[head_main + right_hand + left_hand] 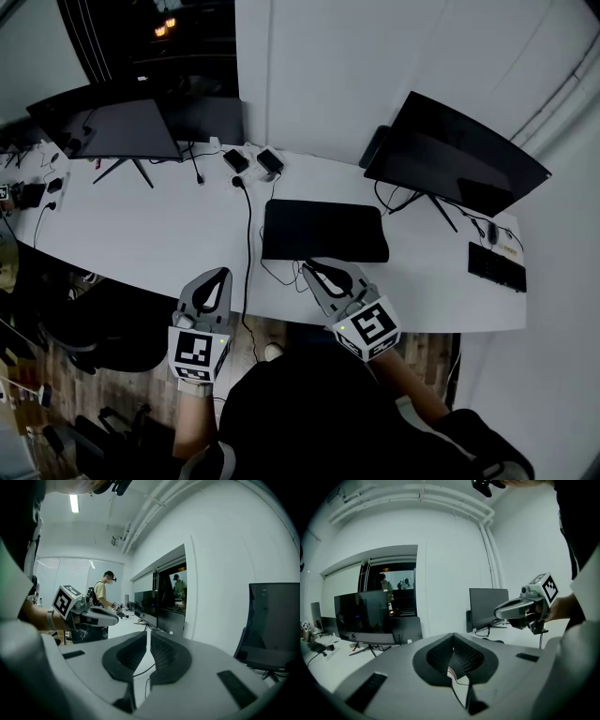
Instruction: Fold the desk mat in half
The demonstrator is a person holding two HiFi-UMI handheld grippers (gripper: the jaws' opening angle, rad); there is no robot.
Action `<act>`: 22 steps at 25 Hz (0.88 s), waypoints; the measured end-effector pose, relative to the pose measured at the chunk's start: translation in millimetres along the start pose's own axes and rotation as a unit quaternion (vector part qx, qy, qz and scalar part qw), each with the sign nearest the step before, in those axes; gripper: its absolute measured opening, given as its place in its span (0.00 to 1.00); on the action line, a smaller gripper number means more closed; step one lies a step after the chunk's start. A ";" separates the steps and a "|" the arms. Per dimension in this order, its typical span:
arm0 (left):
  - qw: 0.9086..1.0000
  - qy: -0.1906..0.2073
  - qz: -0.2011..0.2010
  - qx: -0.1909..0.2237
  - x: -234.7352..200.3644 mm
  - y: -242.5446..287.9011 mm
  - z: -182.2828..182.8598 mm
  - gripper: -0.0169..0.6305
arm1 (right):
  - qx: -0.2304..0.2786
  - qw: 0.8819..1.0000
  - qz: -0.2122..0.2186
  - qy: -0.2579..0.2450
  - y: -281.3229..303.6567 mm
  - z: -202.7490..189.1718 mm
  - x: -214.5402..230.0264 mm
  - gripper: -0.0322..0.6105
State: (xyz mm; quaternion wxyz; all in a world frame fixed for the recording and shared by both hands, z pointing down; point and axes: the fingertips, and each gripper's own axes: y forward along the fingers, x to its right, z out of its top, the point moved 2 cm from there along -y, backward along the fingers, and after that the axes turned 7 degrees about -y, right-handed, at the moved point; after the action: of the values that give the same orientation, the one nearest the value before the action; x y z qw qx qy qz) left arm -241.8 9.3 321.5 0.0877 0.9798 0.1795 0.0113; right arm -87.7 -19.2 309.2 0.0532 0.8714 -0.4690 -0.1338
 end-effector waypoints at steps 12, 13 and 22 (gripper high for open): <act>1.000 0.011 0.012 -0.005 -0.3 -4.9 -3.0 0.04 | -0.003 1.000 0.003 -0.004 2.5 0.9 -3.8 0.10; 1.000 0.011 0.013 -0.005 -0.7 -5.2 -3.6 0.04 | -0.004 1.000 0.003 -0.004 2.2 0.2 -3.5 0.10; 1.000 0.007 0.016 -0.003 -0.8 -5.4 -5.6 0.04 | -0.013 1.000 -0.002 -0.002 -2.0 -6.6 -1.9 0.10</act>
State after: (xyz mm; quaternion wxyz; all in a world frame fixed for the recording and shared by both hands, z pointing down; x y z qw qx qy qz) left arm -244.8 14.9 326.1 0.0893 0.9822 0.1640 0.0201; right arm -85.2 -16.7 315.5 0.0639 0.8711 -0.4658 -0.1417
